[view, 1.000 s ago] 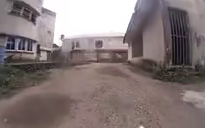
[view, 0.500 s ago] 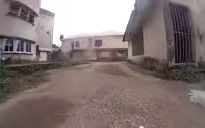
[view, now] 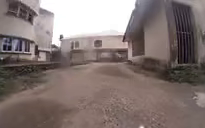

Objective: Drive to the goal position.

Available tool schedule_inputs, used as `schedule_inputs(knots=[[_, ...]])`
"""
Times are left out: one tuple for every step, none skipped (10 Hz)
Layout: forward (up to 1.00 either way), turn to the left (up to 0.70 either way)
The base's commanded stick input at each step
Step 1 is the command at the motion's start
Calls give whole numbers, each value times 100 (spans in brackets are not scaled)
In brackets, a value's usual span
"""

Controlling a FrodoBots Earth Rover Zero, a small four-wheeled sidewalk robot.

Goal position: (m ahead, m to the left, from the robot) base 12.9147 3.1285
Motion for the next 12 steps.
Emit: schedule_inputs(knots=[[30, 0], [30, 0], [30, 0], [30, 0], [30, 0], [30, 0], [30, -37], [30, -60], [30, -47], [30, -23], [30, 0], [30, 0]])
